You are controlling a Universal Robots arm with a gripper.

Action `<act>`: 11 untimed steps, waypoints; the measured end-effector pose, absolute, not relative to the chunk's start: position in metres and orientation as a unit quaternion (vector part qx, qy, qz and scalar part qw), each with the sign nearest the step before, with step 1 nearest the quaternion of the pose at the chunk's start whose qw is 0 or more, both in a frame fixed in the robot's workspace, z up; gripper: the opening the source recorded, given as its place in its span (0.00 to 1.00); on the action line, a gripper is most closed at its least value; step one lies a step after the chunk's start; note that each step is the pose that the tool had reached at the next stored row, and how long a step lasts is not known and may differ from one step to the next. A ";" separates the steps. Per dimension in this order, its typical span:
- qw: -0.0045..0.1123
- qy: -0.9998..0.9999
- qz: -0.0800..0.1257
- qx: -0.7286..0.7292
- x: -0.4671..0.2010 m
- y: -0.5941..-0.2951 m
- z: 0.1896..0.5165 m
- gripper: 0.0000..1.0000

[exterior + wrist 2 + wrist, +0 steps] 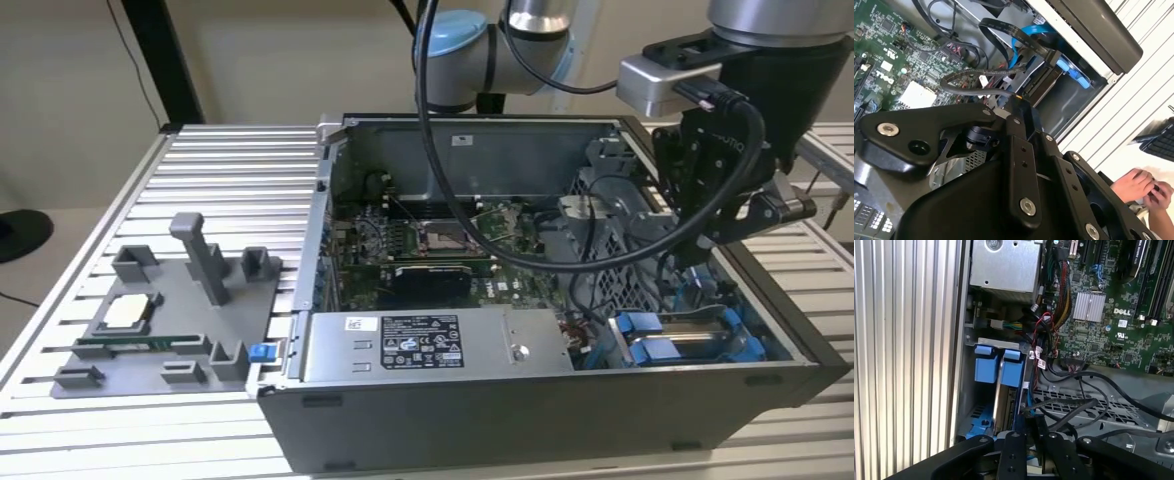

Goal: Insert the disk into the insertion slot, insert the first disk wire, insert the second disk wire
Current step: 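Insert the first disk wire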

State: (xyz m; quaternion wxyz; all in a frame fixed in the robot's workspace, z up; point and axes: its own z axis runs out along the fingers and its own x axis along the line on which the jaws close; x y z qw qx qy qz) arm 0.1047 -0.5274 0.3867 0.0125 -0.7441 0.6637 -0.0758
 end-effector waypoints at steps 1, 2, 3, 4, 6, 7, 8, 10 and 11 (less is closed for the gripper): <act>0.012 0.664 -0.076 -0.744 0.105 -0.527 0.387 0.00; 0.012 0.664 -0.076 -0.744 0.105 -0.527 0.387 0.00; 0.012 0.664 -0.076 -0.744 0.105 -0.527 0.387 0.00; 0.012 0.664 -0.076 -0.744 0.105 -0.527 0.387 0.00; 0.012 0.664 -0.076 -0.744 0.105 -0.527 0.387 0.00; 0.012 0.664 -0.076 -0.744 0.105 -0.527 0.387 0.00; 0.012 0.664 -0.076 -0.744 0.105 -0.527 0.387 0.00; 0.012 0.664 -0.076 -0.744 0.105 -0.527 0.387 0.00; 0.012 0.664 -0.076 -0.744 0.105 -0.527 0.387 0.00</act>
